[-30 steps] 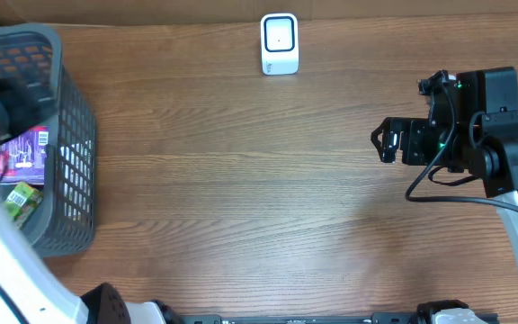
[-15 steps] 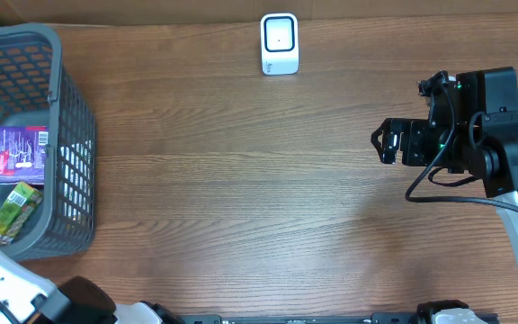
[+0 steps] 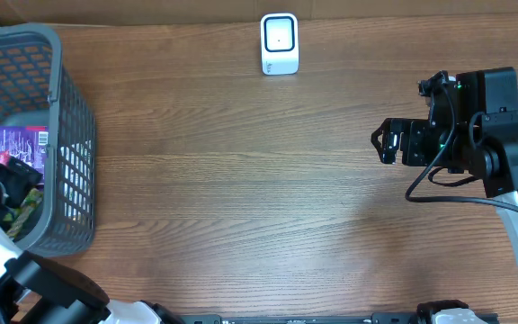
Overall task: Scan the item barcode
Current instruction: 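Move the left gripper into the basket toward the white Pantene tube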
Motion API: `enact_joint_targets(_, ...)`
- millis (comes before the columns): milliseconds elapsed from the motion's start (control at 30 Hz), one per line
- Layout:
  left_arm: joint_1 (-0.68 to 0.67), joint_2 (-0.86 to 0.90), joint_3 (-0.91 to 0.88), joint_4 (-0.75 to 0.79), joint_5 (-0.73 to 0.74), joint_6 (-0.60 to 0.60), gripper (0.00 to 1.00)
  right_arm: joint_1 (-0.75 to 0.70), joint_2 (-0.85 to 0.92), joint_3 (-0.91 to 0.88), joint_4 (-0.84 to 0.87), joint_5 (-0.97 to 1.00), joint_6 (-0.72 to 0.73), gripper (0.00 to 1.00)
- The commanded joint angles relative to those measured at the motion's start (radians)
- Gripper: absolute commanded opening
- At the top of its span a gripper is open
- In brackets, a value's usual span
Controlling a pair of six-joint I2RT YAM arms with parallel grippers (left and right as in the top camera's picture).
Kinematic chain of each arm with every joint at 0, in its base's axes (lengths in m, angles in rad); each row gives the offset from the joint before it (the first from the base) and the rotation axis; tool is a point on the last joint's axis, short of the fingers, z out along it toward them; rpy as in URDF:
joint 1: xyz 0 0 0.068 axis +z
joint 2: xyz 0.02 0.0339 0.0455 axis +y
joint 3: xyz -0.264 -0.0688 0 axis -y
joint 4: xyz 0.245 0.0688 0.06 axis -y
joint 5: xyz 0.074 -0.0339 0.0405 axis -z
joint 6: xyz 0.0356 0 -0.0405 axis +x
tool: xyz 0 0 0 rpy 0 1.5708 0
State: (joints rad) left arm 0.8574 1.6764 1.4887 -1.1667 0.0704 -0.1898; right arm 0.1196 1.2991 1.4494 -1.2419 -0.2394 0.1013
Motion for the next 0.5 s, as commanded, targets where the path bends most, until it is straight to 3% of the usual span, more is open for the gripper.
enact_joint_targets(0,-0.008,0.004,-0.106,0.062,0.065,0.098,0.96,0.005,-0.005,0.027,0.006,-0.005,0.003,1.00)
enact_joint_targets(467,-0.041,0.004,-0.334,0.322,0.122,0.163,0.95,0.005,-0.005,0.027,0.005,-0.006,0.003,1.00)
